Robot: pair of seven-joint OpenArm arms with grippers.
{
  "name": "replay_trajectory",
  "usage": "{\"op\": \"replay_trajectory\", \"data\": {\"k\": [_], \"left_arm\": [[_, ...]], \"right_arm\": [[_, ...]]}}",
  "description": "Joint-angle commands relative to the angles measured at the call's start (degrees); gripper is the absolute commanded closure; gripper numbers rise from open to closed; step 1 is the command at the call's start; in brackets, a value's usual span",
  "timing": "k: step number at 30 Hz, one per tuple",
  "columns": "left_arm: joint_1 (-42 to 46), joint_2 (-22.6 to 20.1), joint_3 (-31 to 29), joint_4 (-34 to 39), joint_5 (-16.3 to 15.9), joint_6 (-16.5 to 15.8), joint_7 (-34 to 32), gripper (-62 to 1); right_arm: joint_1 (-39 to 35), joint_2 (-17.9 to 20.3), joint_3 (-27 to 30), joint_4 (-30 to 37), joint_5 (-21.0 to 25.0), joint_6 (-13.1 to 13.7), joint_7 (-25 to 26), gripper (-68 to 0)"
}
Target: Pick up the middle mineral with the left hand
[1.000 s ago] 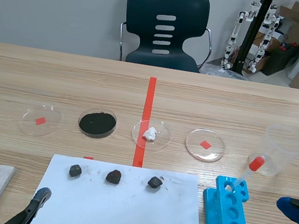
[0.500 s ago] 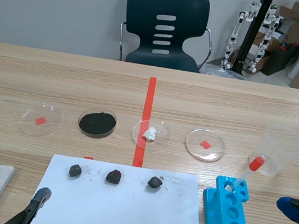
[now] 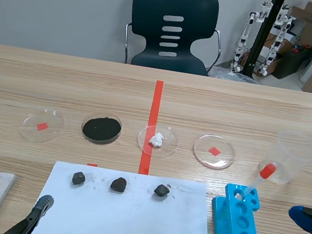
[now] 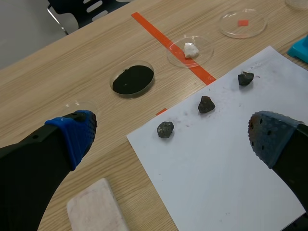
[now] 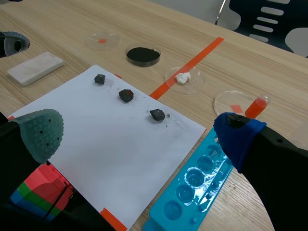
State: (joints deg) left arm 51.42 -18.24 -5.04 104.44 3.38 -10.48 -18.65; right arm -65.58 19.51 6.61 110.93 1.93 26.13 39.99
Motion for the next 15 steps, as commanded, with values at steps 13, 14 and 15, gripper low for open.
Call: {"op": "replay_trajectory", "data": {"k": [13, 14, 15], "left_arm": [[-16.8, -2.8, 10.0, 0.5, -13.2, 0.3, 29.1, -62.3], [-19.1, -3.0, 11.8, 0.5, -14.2, 1.4, 32.8, -62.3], [-21.4, -3.0, 13.7, 0.5, -15.0, 2.9, 36.4, -62.3]], "right_arm": [[0.0, 0.0, 0.1, 0.5, 0.9, 0.0, 0.9, -67.9], [0.0, 0.0, 0.1, 0.5, 0.9, 0.0, 0.9, -67.9], [0.0, 0.0, 0.1, 0.5, 0.9, 0.0, 0.9, -67.9]]}}
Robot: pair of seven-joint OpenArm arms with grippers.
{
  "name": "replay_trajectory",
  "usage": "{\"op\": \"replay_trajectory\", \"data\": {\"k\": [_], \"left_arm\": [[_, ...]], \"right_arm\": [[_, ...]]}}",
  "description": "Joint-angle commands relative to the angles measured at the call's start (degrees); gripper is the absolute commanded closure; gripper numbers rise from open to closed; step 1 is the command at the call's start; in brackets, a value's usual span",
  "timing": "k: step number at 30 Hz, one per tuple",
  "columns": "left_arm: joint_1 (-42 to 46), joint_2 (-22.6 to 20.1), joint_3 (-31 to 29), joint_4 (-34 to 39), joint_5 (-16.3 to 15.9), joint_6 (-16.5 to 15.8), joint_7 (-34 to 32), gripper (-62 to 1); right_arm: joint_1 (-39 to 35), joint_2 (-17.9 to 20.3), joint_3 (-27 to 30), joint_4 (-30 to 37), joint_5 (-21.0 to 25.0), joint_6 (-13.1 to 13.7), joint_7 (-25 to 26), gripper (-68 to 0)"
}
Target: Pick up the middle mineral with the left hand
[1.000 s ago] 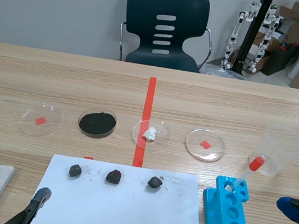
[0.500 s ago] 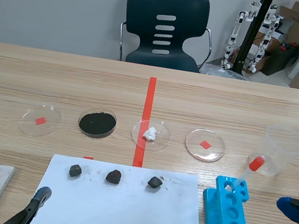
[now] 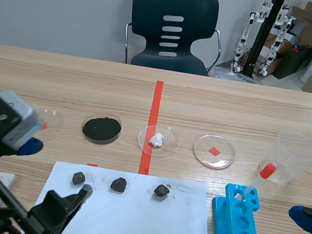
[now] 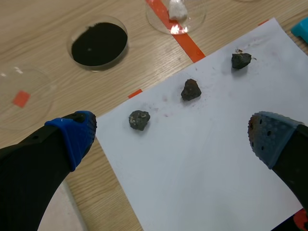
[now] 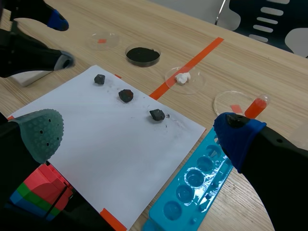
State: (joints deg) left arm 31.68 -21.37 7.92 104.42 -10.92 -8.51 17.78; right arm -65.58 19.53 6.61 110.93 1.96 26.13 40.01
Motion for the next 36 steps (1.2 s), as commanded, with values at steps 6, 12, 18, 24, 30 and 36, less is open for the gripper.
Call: {"op": "replay_trajectory", "data": {"k": [6, 12, 18, 24, 30, 36], "left_arm": [[-14.7, 0.3, 12.1, 0.5, -6.4, 13.0, 15.0, -62.3], [-27.1, 2.6, 21.3, -0.5, -8.2, 27.3, 29.7, -62.3], [-36.7, 7.7, 24.6, -8.8, -8.2, 33.0, 39.8, -62.3], [-41.6, 13.2, 25.5, -20.2, -6.1, 33.3, 43.8, -62.3], [-41.5, 15.9, 25.5, -27.4, -2.0, 33.4, 43.7, -62.3], [-41.5, 16.9, 25.5, -31.6, -1.2, 33.4, 41.6, -62.3]], "right_arm": [[0.0, 0.0, 0.1, 0.5, 0.8, 0.0, 0.9, -67.9], [0.0, 0.0, 0.1, 0.5, 0.8, 0.0, 0.9, -67.9], [0.0, 0.0, 0.1, 0.5, 0.8, 0.0, 0.9, -67.9], [0.0, 0.0, 0.1, 0.5, 0.8, 0.0, 0.9, -67.9], [0.0, 0.0, 0.1, 0.5, 0.9, 0.0, 0.9, -67.9], [0.0, 0.0, 0.1, 0.5, 0.9, 0.0, 0.9, -67.9]]}}
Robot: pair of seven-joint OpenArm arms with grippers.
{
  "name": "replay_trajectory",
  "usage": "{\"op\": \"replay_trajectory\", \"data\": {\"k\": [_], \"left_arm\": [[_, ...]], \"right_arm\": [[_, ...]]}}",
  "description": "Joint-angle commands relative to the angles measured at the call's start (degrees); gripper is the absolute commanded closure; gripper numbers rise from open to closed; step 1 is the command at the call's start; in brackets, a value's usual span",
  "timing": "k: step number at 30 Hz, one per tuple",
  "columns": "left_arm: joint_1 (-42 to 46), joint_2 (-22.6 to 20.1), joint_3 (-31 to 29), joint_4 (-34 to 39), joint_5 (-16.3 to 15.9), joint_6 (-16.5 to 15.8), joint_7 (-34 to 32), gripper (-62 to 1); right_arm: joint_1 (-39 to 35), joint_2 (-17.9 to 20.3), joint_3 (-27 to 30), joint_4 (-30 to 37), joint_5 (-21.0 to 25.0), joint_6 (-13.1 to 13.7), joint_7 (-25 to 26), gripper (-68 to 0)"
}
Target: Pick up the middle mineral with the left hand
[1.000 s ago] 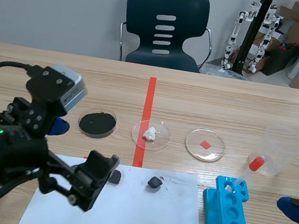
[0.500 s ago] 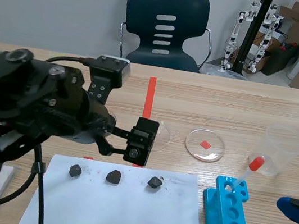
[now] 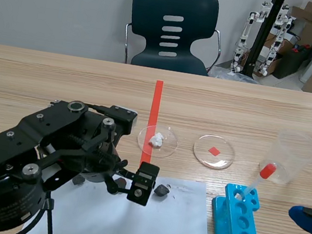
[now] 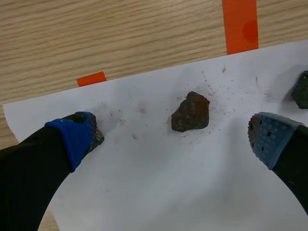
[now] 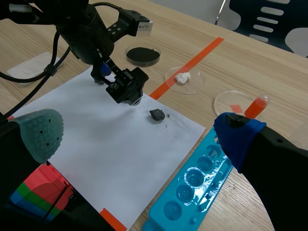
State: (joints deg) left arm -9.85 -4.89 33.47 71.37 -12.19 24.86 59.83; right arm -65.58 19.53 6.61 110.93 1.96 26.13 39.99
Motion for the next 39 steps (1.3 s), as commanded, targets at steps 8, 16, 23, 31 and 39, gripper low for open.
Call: {"op": "replay_trajectory", "data": {"k": [8, 16, 23, 31, 39], "left_arm": [[0.0, 1.9, -0.1, 0.4, 2.1, -0.6, -2.8, -62.3], [-0.1, 3.4, 0.0, -0.6, 4.4, -1.7, -2.8, -62.3], [-2.9, 4.2, 1.5, -4.7, 4.3, -1.7, -1.3, -62.3], [-4.5, 4.2, 2.8, -8.1, 1.5, -1.7, -1.1, -62.3], [-4.5, 4.1, 2.9, -8.1, 1.0, -1.7, 1.9, -62.3]], "right_arm": [[0.0, 0.0, 0.1, 0.5, 0.8, 0.0, 0.9, -67.9], [0.0, 0.0, 0.1, 0.5, 0.8, 0.0, 0.9, -67.9], [0.0, 0.0, 0.1, 0.5, 0.8, 0.0, 0.9, -67.9], [0.0, 0.0, 0.1, 0.5, 0.9, 0.0, 0.9, -67.9], [0.0, 0.0, 0.1, 0.5, 0.9, 0.0, 0.9, -67.9]]}}
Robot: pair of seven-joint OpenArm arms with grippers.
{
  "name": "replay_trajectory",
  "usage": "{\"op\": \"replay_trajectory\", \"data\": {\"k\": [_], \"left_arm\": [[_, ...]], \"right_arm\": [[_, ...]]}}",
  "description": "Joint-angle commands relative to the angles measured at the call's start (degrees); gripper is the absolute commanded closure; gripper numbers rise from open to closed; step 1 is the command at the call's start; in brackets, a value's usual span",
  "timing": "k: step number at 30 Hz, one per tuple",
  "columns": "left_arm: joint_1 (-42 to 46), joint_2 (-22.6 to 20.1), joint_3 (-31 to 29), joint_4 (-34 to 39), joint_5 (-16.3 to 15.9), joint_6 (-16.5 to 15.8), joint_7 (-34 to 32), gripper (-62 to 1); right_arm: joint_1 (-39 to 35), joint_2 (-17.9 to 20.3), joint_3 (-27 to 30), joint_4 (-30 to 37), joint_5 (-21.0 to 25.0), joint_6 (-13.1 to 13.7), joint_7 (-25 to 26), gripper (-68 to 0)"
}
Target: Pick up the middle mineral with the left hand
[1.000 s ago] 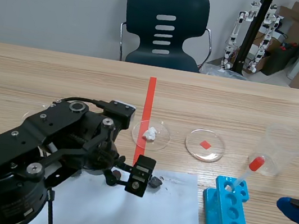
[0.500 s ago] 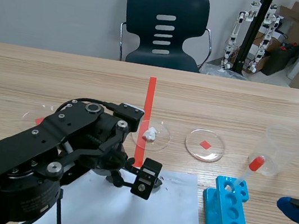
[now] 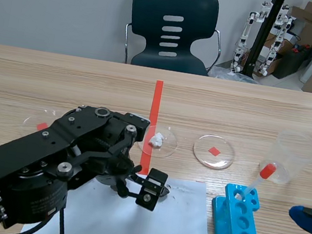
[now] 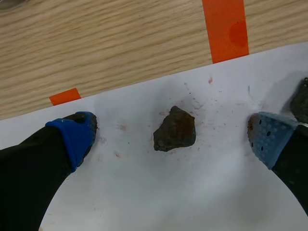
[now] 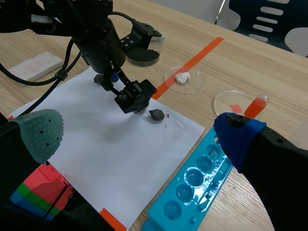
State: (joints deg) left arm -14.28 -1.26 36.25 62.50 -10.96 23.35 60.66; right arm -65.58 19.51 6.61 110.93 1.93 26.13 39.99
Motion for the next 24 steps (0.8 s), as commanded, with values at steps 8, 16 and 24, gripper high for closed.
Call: {"op": "replay_trajectory", "data": {"k": [8, 16, 24], "left_arm": [[0.0, 0.5, 0.1, 0.8, -0.4, -0.2, 2.0, -62.3], [0.0, 0.6, 0.1, 1.0, -0.4, -0.2, 2.4, -62.3], [0.0, 0.6, 0.1, 1.7, -1.9, -0.2, 2.9, -62.3]], "right_arm": [[0.0, 0.0, 0.1, 0.5, 0.9, 0.0, 0.9, -67.9], [0.0, 0.0, 0.1, 0.5, 0.9, 0.0, 0.9, -67.9], [0.0, 0.0, 0.1, 0.5, 0.9, 0.0, 0.9, -67.9]]}}
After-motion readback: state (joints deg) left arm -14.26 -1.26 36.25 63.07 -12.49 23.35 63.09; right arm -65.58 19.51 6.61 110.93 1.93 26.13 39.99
